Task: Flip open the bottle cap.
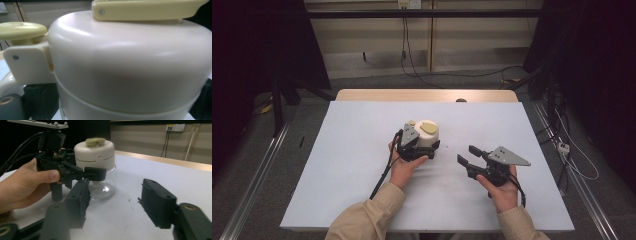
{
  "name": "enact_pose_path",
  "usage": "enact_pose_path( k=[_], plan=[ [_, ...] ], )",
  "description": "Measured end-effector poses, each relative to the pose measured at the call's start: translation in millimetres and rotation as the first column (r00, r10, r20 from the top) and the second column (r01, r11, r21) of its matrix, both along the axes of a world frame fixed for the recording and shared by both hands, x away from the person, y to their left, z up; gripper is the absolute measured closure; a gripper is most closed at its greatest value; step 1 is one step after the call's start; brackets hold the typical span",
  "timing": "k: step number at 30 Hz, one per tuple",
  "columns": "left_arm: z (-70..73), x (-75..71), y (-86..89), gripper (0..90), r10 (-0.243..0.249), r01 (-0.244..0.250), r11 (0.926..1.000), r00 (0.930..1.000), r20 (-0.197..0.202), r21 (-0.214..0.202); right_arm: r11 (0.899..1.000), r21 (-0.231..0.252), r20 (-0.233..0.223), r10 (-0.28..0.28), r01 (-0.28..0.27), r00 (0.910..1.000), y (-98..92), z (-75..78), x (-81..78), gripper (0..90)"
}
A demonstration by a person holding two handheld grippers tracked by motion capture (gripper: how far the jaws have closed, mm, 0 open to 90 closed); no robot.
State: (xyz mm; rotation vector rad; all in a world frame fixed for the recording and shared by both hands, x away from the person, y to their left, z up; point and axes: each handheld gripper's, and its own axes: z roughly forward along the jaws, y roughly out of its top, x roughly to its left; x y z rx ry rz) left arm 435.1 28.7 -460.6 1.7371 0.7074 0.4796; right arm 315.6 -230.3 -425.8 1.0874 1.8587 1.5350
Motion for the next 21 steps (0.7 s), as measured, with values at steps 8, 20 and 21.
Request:
enact_pose_path(
  k=[8, 20, 21],
  plan=[
    [0.0, 0.0, 0.0, 5.0, -0.001, 0.001, 1.0, 1.0, 0.0, 0.004, 1.0, 0.006, -0.02, 0.03, -0.03, 0.9994, 9.4, 6.1, 11.1, 64.9],
    [0.0, -0.6, -0.7, 5.1, 0.001, -0.001, 0.9999, 1.0, 0.002, 0.013, 0.997, -0.012, -0.054, 0.074, -0.075, 0.9958, 24.9, 11.4, 23.0, 82.7],
    [0.1, -0.5, -0.5, 5.1, 0.001, -0.001, 0.9999, 1.0, 0.004, 0.015, 0.997, -0.009, -0.06, 0.077, -0.078, 0.9952, 26.2, 11.1, 24.7, 84.7]
  ],
)
